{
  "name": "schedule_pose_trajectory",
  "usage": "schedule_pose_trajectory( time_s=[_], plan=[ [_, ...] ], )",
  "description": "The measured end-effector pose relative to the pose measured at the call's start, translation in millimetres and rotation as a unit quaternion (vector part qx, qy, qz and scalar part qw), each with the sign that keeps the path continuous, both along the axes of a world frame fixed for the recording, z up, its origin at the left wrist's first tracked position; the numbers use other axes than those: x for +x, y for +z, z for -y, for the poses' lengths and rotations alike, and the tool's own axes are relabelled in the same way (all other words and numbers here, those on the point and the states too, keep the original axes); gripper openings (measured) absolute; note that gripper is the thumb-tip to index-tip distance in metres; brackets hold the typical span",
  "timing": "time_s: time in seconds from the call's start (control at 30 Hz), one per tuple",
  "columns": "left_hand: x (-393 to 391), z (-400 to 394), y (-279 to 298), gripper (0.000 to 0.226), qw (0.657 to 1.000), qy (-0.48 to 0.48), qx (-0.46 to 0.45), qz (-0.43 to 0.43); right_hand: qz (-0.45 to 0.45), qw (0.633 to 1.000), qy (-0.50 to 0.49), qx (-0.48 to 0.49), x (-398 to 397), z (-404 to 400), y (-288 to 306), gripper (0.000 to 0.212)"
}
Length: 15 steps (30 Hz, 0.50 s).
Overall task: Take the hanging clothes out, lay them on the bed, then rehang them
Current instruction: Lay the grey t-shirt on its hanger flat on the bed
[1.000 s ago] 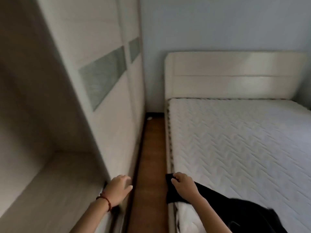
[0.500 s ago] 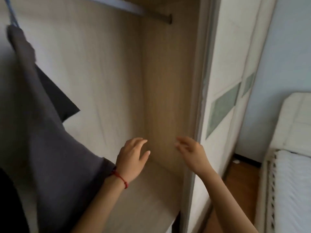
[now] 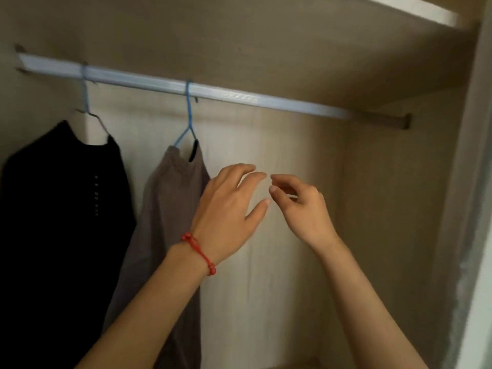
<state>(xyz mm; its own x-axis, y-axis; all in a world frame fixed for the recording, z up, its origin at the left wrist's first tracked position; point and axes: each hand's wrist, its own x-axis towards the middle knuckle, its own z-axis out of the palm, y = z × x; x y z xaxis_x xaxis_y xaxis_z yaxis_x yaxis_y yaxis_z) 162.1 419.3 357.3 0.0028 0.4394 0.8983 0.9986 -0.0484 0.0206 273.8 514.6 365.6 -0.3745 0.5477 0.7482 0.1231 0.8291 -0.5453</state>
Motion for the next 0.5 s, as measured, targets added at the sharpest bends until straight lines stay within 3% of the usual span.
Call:
schedule_pose_trajectory(
  time_s=[0.27, 0.43, 0.5],
  plan=[
    [-39.2, 63.4, 45.5, 0.041, 0.974, 0.203, 0.087, -0.054, -0.049, 0.984, 0.17, -0.024, -72.1, 13.8, 39.1, 0.021],
    [-90.2, 110.5, 71.5, 0.058, 0.944, 0.317, 0.086, 0.033, -0.005, 0.977, 0.199, -0.07, -113.4, 32.4, 54.1, 0.036],
    [-112.2, 120.6, 78.1, 0.048, 0.926, 0.364, 0.065, 0.08, 0.02, 0.98, 0.182, -0.08, -128.2, 36.4, 59.2, 0.048]
  ],
)
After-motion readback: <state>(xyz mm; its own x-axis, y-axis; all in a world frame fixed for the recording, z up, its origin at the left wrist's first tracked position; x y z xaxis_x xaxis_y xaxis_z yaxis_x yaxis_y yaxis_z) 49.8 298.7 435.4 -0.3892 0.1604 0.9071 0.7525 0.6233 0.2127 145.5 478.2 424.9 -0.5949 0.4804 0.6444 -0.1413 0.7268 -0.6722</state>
